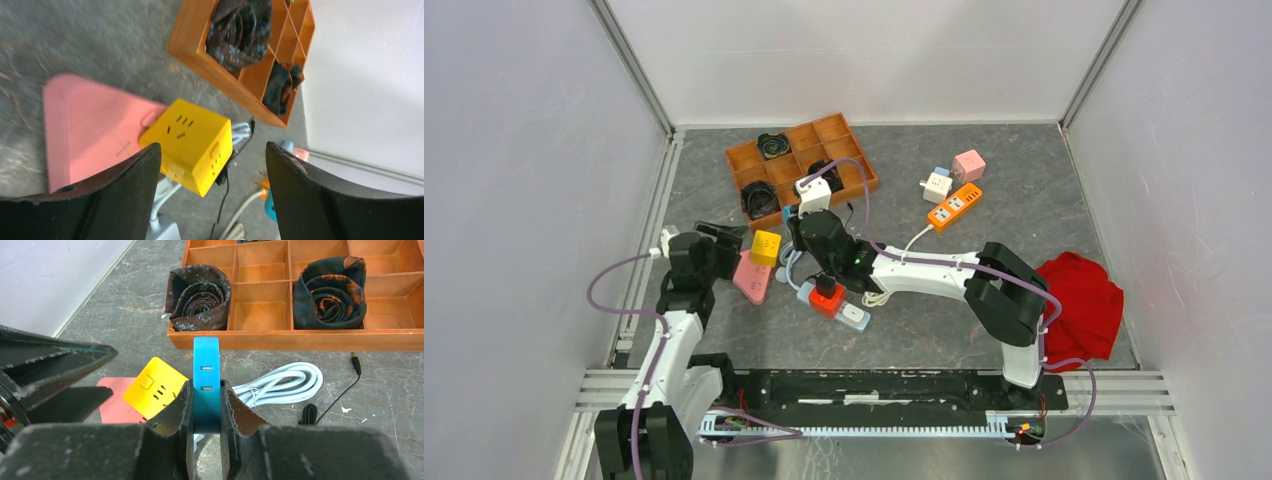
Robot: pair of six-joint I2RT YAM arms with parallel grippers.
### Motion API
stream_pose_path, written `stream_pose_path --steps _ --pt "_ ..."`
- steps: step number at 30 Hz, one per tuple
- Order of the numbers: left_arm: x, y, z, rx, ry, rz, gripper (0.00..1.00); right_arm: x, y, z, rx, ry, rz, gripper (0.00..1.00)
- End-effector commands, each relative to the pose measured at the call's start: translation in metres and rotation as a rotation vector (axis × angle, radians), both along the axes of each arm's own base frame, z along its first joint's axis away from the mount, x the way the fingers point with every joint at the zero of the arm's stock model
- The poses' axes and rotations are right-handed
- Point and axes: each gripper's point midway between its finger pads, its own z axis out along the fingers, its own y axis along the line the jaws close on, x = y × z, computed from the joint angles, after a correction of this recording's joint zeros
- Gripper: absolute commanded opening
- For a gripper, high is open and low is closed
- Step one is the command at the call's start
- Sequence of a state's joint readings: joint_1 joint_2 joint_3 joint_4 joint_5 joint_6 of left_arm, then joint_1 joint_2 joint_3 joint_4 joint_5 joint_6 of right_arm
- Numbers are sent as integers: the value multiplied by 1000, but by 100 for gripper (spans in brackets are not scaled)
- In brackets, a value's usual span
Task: Insert the plug
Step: Move the socket to the center of the board.
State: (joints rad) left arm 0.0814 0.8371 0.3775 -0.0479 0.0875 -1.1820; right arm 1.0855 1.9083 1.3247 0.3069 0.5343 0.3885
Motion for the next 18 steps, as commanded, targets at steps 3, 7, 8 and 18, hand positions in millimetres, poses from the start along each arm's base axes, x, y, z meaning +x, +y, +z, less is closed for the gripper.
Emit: stream_pose_path --steps 3,7,8,18 --pt "-3 60 0 389 163 106 84 5 3 43 89 -41 -18 0" --pt "3 90 -14 511 268 156 85 2 4 45 96 -50 6 0" --pt "9 92 -18 501 277 143 84 1 4 46 97 -52 14 0" --pt "56 81 -56 390 367 -33 45 -5 -2 51 101 -81 45 0"
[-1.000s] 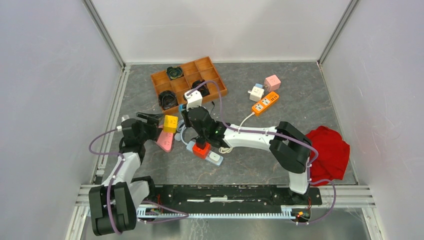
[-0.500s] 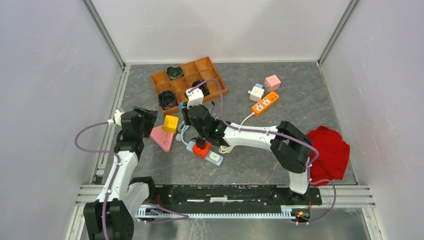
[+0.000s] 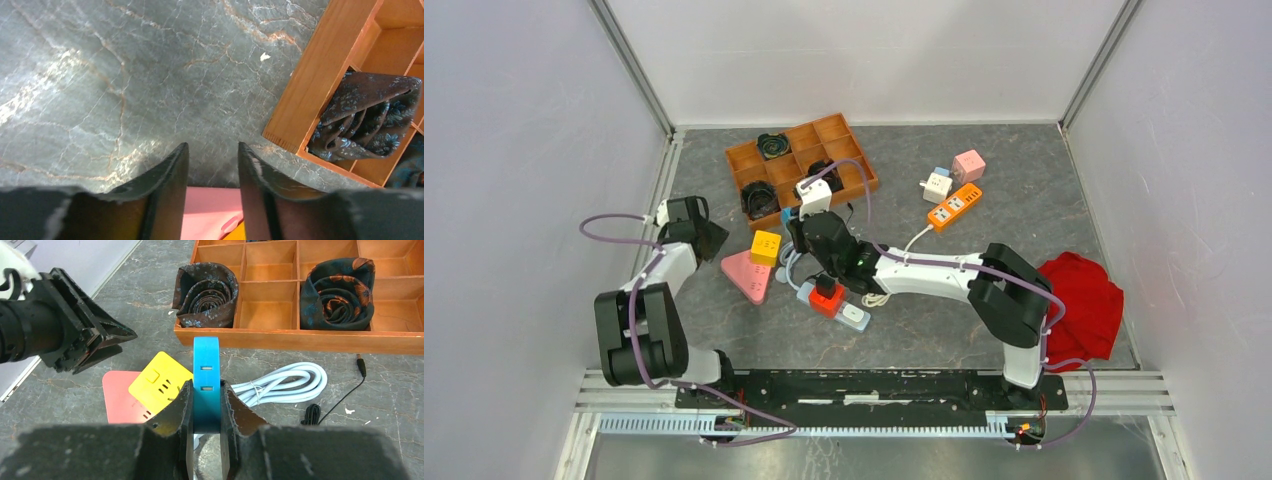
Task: Insert the plug
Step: Move the socket to the center of the board.
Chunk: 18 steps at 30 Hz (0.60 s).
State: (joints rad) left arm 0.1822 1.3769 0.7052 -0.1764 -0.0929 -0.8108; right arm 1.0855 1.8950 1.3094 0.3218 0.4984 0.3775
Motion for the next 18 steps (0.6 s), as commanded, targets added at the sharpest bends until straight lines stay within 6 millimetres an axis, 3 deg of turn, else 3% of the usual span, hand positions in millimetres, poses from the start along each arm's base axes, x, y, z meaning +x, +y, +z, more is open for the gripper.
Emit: stream_pose_path --steps 1,6,18 --pt "14 4 2 27 -1 -38 44 -1 -5 48 92 -81 9 0" --pt "8 -2 -6 -12 11 -29 38 -2 -5 50 93 -84 20 0" --pt "-44 -12 -22 -53 95 74 36 -4 -5 46 95 -77 30 0"
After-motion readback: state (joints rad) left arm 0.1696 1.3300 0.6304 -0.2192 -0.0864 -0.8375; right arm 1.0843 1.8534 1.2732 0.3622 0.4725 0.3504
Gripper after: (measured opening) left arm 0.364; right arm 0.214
